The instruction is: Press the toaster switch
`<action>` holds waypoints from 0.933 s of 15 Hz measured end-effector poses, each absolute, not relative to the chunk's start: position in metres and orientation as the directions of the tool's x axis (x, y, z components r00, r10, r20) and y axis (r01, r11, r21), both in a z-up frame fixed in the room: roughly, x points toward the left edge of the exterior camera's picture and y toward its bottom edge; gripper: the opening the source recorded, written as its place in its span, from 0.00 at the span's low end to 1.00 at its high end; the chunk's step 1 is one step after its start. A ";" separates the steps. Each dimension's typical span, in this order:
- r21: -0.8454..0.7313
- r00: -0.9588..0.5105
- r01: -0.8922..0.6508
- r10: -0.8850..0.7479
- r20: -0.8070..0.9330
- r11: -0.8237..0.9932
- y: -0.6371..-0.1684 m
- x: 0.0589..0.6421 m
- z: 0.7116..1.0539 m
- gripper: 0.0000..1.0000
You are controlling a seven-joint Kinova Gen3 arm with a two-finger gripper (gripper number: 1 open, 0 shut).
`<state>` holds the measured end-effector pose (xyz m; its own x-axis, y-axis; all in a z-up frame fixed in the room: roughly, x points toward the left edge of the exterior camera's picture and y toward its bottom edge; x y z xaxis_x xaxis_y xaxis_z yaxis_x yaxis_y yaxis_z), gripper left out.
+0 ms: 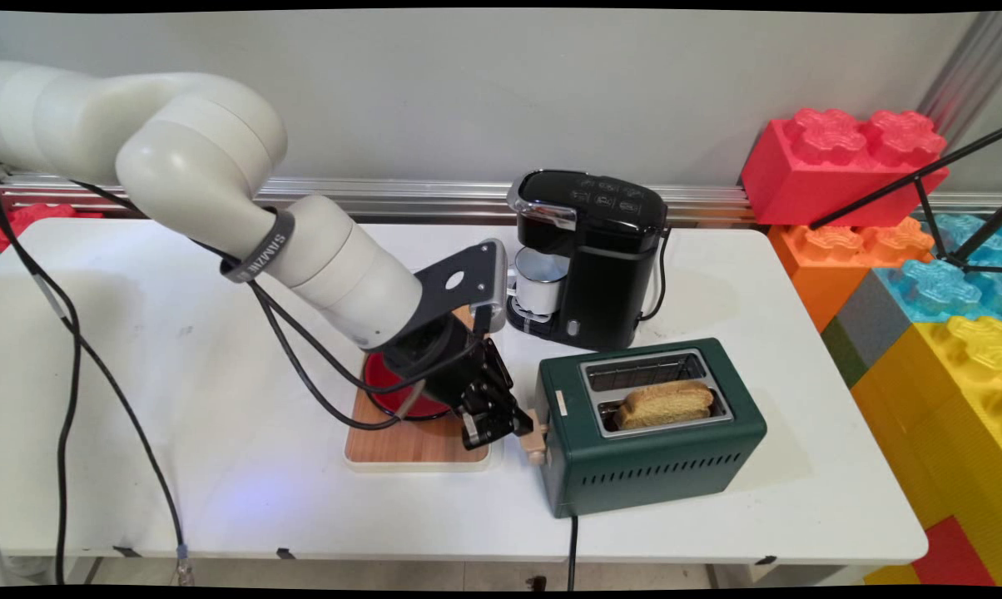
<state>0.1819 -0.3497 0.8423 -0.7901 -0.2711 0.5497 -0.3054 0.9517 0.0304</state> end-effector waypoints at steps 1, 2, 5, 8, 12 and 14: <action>0.030 -0.790 -0.306 -0.272 0.550 0.952 -0.350 0.181 0.841 0.00; 0.029 -0.790 -0.307 -0.272 0.549 0.951 -0.350 0.181 0.839 0.00; 0.029 -0.791 -0.308 -0.273 0.548 0.951 -0.350 0.181 0.836 0.00; 0.029 -0.792 -0.310 -0.275 0.545 0.950 -0.350 0.181 0.832 0.00; 0.030 -0.795 -0.310 -0.276 0.541 0.950 -0.349 0.182 0.828 0.00; 0.031 -0.795 -0.311 -0.278 0.539 0.950 -0.348 0.183 0.826 0.00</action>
